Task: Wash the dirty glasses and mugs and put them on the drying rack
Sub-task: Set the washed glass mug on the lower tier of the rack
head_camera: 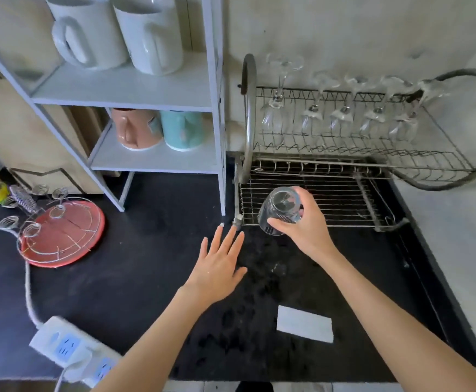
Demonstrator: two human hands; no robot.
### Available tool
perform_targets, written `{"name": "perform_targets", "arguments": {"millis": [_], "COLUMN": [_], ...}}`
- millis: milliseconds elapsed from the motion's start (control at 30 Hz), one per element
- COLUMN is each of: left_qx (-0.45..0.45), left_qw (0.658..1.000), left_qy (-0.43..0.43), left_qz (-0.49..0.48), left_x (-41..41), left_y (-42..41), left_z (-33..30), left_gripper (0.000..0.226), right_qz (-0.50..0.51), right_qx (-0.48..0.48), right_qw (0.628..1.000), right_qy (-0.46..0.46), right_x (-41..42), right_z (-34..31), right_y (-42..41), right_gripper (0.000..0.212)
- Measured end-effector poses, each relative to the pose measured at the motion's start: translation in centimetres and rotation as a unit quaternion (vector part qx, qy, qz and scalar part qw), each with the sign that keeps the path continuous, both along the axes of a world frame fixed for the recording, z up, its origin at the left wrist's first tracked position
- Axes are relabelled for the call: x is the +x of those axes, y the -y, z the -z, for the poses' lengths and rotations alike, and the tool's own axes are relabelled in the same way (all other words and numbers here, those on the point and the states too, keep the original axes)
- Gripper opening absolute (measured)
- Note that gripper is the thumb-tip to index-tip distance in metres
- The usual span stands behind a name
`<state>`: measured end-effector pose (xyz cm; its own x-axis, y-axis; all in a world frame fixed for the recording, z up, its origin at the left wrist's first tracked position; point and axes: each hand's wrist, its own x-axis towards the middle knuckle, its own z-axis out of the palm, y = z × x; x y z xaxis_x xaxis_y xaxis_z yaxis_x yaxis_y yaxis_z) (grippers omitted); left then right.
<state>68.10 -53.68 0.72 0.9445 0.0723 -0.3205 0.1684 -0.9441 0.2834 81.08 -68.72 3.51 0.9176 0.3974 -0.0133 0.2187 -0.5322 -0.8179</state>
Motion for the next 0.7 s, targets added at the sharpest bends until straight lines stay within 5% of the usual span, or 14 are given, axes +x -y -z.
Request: {"name": "perform_targets", "arguments": {"millis": [467, 700], "left_qx": [0.024, 0.056], "left_qw": [0.996, 0.995], "left_qy": [-0.033, -0.039], "left_qz": [-0.081, -0.067], "left_x": [5.6, 5.6], "left_y": [0.2, 0.2], "left_z": [1.7, 1.9], "left_gripper": [0.068, 0.067], "right_qz": [-0.097, -0.116], "right_qx": [-0.002, -0.056], "right_qw": [0.992, 0.985], "right_qy": [-0.080, -0.113], "right_x": [8.4, 9.4], "right_z": [5.5, 5.7], "right_y": [-3.9, -4.1], "right_gripper": [0.064, 0.080]}}
